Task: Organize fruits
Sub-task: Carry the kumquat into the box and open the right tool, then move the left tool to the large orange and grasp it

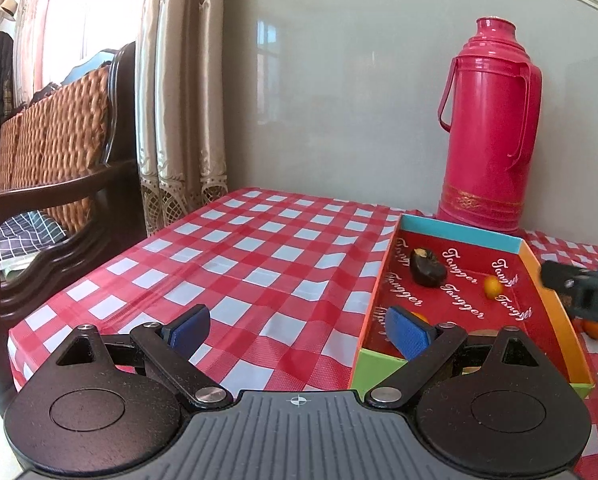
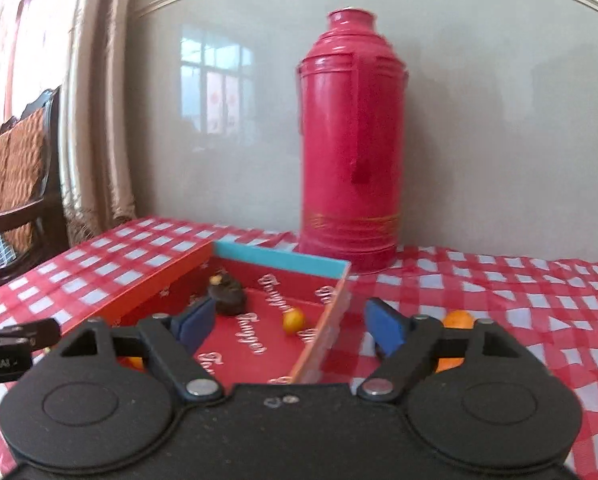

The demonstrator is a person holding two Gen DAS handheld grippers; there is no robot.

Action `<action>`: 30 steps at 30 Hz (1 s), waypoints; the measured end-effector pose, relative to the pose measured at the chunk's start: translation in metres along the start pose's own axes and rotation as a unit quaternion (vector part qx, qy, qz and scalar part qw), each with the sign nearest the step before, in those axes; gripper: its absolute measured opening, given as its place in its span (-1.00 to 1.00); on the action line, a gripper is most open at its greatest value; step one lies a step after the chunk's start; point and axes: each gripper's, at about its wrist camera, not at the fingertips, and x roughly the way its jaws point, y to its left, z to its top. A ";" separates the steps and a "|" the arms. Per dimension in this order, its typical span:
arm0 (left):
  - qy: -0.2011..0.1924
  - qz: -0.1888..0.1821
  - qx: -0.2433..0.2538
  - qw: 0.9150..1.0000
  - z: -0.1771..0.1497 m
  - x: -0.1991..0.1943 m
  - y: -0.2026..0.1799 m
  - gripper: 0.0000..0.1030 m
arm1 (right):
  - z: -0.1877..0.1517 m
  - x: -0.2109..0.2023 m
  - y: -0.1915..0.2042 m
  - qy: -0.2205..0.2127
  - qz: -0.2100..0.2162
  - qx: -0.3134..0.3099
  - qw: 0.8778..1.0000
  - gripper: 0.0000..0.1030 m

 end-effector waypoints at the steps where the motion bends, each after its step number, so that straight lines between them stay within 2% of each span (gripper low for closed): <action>1: 0.000 -0.001 -0.001 1.000 0.000 0.000 0.000 0.82 | 0.000 -0.002 -0.003 -0.001 -0.008 0.004 1.000 0.62; 11: -0.005 -0.017 0.007 1.000 0.002 -0.004 -0.020 0.82 | 0.000 -0.015 -0.073 0.000 -0.061 0.104 0.993 0.78; 25: -0.013 -0.045 0.029 0.998 0.004 -0.017 -0.063 0.86 | -0.005 -0.051 -0.138 -0.023 -0.129 0.128 0.983 0.85; 30: -0.016 -0.066 0.035 0.997 0.003 -0.022 -0.086 0.86 | -0.010 -0.059 -0.154 -0.026 -0.144 0.135 0.980 0.86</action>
